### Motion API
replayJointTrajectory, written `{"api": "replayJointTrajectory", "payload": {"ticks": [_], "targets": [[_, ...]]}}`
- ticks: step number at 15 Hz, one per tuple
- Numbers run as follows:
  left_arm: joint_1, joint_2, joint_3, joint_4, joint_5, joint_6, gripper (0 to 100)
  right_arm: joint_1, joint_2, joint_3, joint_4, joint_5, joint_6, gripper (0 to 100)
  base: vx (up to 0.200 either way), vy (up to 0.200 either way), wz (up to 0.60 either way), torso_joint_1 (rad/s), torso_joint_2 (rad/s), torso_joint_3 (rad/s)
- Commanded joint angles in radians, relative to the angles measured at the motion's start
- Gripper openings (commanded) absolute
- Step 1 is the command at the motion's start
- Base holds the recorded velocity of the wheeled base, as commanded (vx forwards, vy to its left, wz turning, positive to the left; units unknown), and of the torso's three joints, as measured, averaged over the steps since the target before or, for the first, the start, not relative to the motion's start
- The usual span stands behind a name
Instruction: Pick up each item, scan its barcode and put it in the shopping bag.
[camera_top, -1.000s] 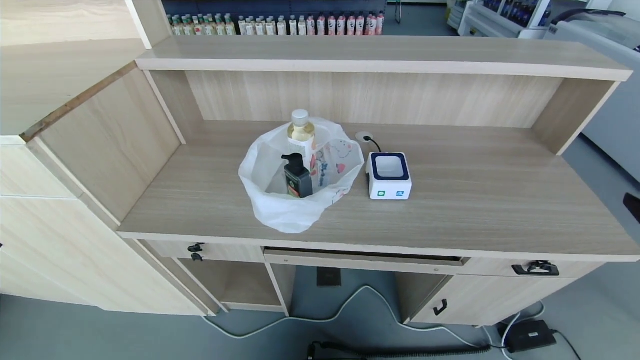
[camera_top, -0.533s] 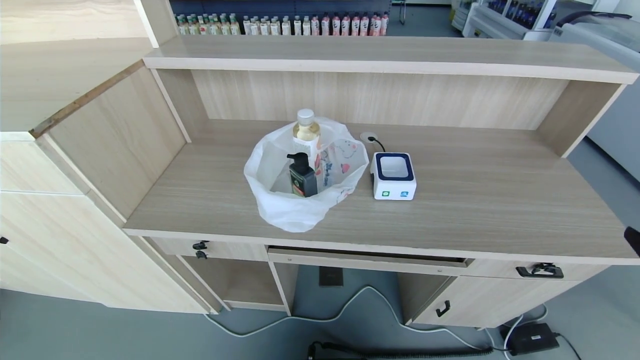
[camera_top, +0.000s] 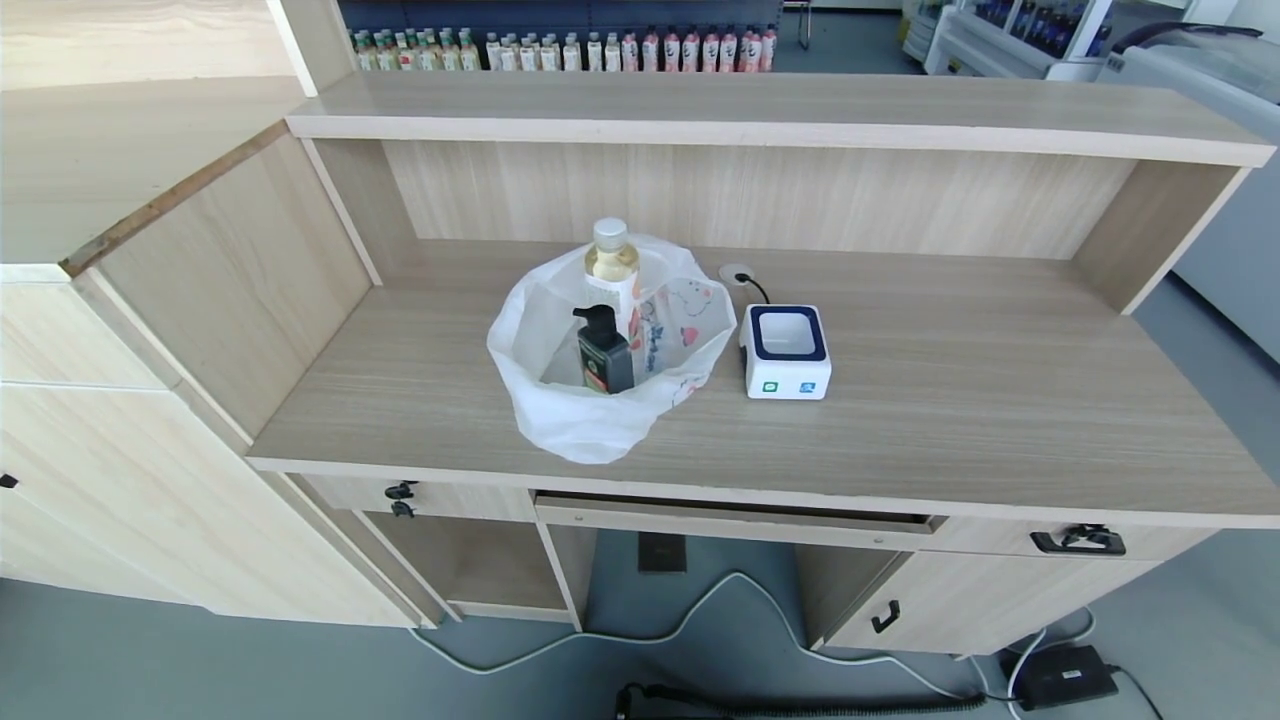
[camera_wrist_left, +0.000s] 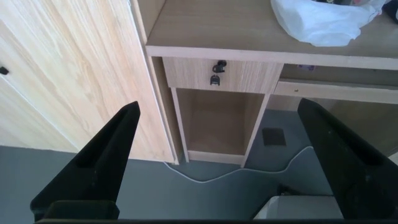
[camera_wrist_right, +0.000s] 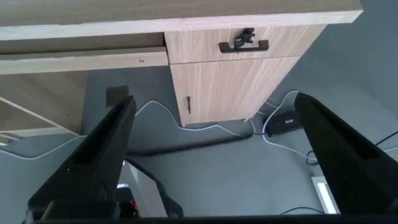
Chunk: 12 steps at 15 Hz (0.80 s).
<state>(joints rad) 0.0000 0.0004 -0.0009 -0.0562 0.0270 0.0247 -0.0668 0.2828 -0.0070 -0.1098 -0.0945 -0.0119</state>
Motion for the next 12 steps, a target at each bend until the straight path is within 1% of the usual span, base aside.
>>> {"api": "replayJointTrajectory", "payload": {"ticks": [1, 2, 7, 12], "targets": [[0.000, 0.000, 0.001, -0.001, -0.001, 0.000, 100, 0.055, -0.244, 0.001, 0.102, 0.013, 0.036, 100, 0.000, 0.000, 0.00, 0.000, 0.00, 0.000], [0.000, 0.000, 0.001, -0.001, 0.001, 0.000, 100, 0.074, -0.283, 0.004, 0.125, 0.036, 0.035, 100, 0.000, 0.000, 0.00, 0.000, 0.00, 0.000], [0.000, 0.000, -0.001, -0.001, 0.001, 0.000, 100, 0.074, -0.281, 0.002, 0.134, 0.033, 0.064, 100, 0.000, 0.000, 0.00, 0.000, 0.00, 0.000], [0.000, 0.000, 0.001, -0.001, 0.001, 0.000, 100, 0.074, -0.281, 0.002, 0.134, 0.033, 0.064, 100, 0.000, 0.000, 0.00, 0.000, 0.00, 0.000]]}}
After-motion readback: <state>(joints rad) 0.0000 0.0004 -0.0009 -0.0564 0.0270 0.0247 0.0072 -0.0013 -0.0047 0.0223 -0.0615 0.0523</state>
